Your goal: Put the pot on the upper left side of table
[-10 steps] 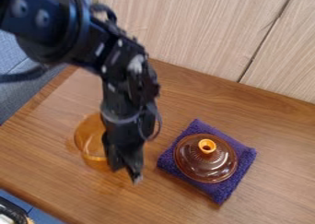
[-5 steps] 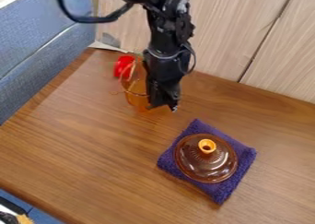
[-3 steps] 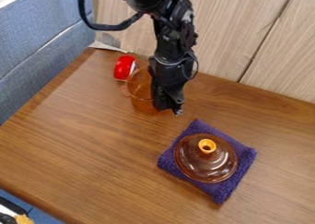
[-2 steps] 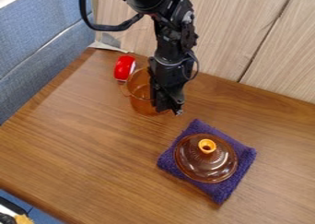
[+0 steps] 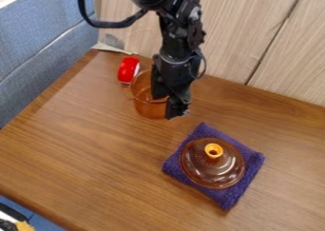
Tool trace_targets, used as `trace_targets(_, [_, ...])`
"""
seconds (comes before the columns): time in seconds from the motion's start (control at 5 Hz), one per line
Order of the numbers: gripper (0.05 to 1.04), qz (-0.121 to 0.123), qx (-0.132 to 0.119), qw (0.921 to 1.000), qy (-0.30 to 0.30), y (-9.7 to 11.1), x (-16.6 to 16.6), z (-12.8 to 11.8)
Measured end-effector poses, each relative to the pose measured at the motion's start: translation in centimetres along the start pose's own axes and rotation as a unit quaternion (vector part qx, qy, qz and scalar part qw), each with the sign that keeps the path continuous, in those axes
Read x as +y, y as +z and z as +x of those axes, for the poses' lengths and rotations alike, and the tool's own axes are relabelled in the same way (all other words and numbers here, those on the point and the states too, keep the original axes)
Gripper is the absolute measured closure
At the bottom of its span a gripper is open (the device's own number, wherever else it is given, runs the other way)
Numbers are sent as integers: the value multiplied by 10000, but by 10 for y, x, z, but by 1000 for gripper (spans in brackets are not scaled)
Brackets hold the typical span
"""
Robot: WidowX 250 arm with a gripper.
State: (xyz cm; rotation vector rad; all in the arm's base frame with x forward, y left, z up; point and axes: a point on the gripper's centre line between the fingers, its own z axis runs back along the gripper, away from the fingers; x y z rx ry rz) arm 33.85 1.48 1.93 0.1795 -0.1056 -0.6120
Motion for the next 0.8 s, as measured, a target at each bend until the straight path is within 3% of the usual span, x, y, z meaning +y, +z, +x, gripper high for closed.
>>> trace_targets(0.2, [66, 94, -134, 9999, 7, 15, 1, 2])
trace_targets(0.4, [73, 231, -477, 9985, 93, 44, 2, 0])
trace_targets(0.6, [78, 130, -815, 9961, 309, 57, -1, -6])
trace_targets(0.8, [79, 144, -845, 9957, 349, 59, 1, -7])
